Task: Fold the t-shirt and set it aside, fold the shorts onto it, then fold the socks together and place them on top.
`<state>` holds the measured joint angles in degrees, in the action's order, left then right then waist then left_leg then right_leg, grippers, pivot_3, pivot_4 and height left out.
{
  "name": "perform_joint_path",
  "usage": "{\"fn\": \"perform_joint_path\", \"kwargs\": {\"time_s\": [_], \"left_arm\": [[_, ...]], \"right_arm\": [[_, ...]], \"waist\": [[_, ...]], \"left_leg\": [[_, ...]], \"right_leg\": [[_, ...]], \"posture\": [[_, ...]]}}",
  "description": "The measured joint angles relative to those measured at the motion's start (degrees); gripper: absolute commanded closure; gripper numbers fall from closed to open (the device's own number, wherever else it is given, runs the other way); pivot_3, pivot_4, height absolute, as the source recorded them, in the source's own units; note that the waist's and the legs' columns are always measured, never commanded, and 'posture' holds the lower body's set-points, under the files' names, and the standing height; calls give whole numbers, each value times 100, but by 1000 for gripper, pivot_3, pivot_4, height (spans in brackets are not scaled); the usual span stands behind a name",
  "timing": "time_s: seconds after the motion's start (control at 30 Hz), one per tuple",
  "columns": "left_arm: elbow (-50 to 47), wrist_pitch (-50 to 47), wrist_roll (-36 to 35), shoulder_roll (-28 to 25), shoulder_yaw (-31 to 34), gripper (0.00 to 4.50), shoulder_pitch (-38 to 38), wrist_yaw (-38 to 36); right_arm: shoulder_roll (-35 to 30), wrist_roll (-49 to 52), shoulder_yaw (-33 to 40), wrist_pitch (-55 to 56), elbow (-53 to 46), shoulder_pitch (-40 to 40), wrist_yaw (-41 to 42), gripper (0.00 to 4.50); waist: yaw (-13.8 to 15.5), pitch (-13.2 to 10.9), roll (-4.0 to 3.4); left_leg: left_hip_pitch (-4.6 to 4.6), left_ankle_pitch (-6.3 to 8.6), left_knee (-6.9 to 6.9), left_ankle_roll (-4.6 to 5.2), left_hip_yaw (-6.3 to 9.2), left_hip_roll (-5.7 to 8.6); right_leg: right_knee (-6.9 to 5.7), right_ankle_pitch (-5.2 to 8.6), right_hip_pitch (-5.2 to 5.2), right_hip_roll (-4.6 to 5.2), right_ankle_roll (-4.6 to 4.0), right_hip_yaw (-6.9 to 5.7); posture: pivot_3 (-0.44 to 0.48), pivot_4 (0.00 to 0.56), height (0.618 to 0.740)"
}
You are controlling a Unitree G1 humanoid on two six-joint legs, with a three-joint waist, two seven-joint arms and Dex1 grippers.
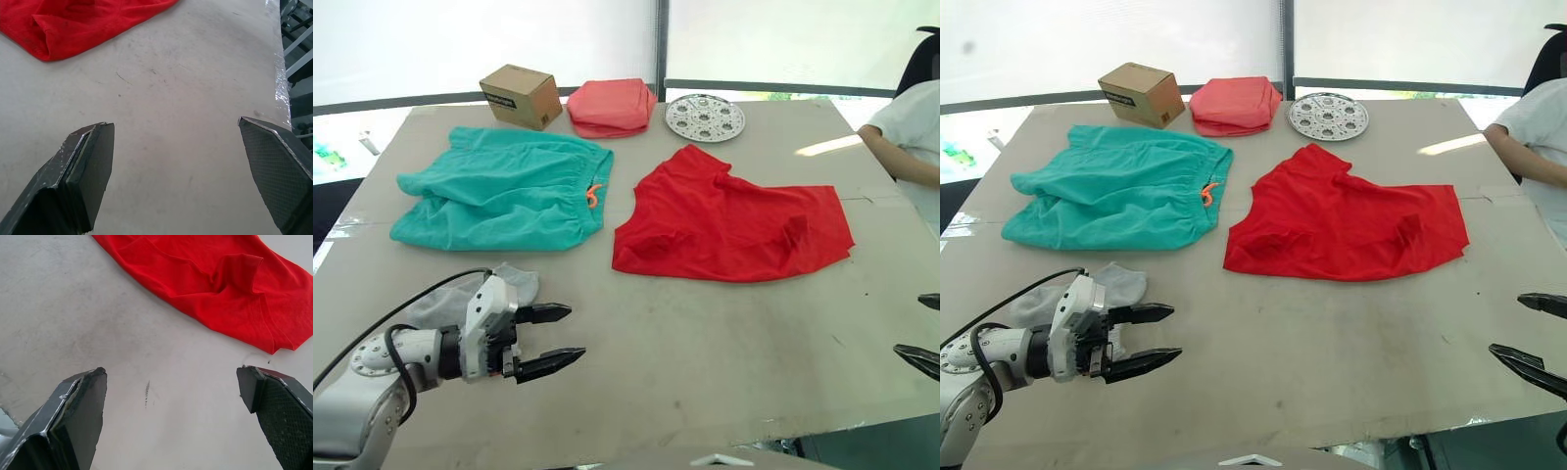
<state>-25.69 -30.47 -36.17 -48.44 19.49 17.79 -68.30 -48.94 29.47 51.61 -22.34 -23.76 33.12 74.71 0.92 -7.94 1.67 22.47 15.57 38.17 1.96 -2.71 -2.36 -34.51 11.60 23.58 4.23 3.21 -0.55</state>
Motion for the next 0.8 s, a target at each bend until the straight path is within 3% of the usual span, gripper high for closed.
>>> {"fn": "perform_joint_path", "kwargs": {"time_s": [0.17,0.37,0.57,0.6,0.67,0.7,0.8], "left_arm": [[408,338,302,221,-399,184,-690,233],[432,316,727,289,-993,184,-1637,822],[771,335,1105,351,-1868,184,-2842,740],[1304,429,1460,691,-2319,184,-3667,756],[1619,588,1711,952,-2666,184,-4215,794],[2637,966,2265,1540,-3259,184,-5109,901],[3478,1326,2617,1811,-3541,184,-5603,916]], "right_arm": [[252,152,-380,-70,-227,-358,-445,0],[383,768,-801,-468,-1163,-902,-1241,0],[393,1340,-1142,-713,-1854,-1168,-1700,0],[400,1404,-1341,-762,-1979,-1285,-1817,0],[395,1483,-1475,-757,-2187,-1357,-1896,0],[391,1513,-1571,-771,-2379,-1309,-2065,0],[390,1517,-1622,-813,-2509,-1283,-2207,0]], "waist": [[12,2,3],[8,6,11],[29,8,12],[102,3,9],[134,7,17],[143,16,30],[103,15,35]], "left_leg": [[2,-1,12,1,0,2],[4,-1,12,1,1,6],[6,-2,11,3,2,22],[7,-3,23,3,-1,25],[14,-4,29,4,-4,25],[8,-3,34,5,-2,29],[14,-1,27,9,-1,28]], "right_leg": [[-1,0,-3,2,2,2],[-4,-15,-3,-2,-20,3],[-5,-15,-16,-16,-24,-1],[-5,-15,-20,-17,-23,-13],[-3,-16,-22,-20,-21,-6],[-1,-16,-35,-19,-21,-4],[-5,-16,-25,-27,-23,0]], "posture": [[0,150,740],[0,150,740],[0,150,740],[0,150,740],[0,150,740],[0,150,740],[0,150,740]]}}
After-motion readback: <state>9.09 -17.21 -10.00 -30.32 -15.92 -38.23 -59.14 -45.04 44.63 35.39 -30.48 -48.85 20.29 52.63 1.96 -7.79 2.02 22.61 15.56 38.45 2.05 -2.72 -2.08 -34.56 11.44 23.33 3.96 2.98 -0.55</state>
